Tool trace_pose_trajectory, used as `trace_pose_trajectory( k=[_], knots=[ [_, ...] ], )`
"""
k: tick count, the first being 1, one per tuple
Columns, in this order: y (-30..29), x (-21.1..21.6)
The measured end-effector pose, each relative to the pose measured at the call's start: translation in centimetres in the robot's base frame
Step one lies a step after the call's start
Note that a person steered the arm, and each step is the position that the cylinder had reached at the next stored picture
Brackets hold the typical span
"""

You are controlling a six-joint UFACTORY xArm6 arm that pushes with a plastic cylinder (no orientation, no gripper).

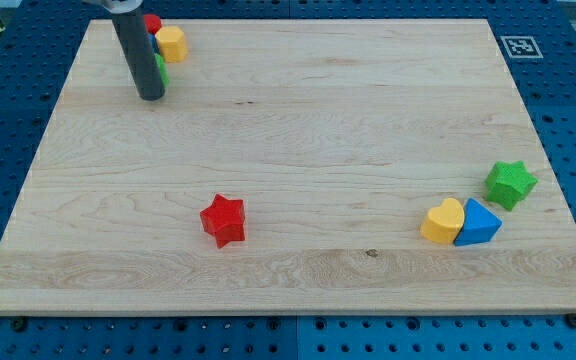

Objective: Push the red star to the bottom of the yellow hexagon

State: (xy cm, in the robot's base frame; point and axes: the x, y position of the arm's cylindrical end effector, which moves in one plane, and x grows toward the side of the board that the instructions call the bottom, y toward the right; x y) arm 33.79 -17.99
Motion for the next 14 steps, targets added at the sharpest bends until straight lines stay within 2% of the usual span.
trace_pose_trajectory(
  k=[1,2,4,5,6,8,9,14],
  knots=[
    [0.0,-1.1],
    [-0.3,1.7],
    [-0.2,17.7],
    [3.2,26.7],
    [9.8,28.0],
    [10.4,27.9],
    [10.8,26.3],
    [10.7,12.9]
  ],
)
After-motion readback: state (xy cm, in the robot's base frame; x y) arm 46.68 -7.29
